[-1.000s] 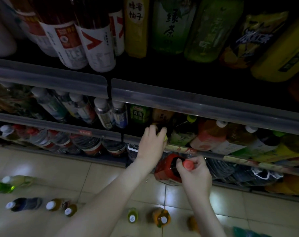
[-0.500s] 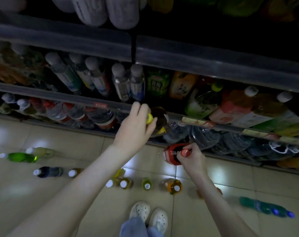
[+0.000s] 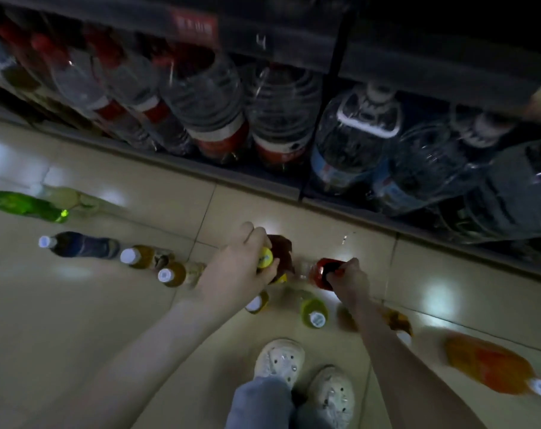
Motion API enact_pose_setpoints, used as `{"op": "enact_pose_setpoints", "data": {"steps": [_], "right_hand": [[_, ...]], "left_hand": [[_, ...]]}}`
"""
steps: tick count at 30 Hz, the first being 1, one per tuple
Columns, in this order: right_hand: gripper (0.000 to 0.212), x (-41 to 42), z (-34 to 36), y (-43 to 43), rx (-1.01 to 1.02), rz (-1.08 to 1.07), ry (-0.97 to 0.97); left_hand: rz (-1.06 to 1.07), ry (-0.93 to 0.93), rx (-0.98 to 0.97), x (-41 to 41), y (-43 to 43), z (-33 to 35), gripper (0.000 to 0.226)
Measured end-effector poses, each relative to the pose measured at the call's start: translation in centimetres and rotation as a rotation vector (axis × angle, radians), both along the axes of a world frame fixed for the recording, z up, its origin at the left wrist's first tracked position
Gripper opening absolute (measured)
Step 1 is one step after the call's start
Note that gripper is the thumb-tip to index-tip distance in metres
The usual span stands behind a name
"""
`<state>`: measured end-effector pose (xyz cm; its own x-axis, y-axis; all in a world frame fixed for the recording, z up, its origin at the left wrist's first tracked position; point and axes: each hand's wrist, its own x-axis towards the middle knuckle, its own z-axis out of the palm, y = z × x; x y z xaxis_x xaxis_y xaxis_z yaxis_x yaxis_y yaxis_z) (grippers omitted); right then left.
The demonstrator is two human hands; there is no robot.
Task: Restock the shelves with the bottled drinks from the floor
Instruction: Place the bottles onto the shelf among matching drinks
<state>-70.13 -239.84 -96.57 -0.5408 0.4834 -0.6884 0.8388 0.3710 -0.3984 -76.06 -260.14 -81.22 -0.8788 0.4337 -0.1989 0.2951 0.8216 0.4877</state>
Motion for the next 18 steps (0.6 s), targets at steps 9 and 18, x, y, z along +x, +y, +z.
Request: {"op": "enact_pose_setpoints", "data": {"steps": [9, 18], "right_hand": [[0.120, 1.0, 9.2, -2.5, -0.107, 0.214, 0.149], [0.089, 2.2, 44.6, -2.7, -0.218, 0.483, 0.612]], "left_hand": [[0.043, -0.096, 0.059, 0.5, 0.1, 6.4, 0.027], [-0.179, -0.133, 0.269, 0.8, 2.8, 36.1, 0.022]]}}
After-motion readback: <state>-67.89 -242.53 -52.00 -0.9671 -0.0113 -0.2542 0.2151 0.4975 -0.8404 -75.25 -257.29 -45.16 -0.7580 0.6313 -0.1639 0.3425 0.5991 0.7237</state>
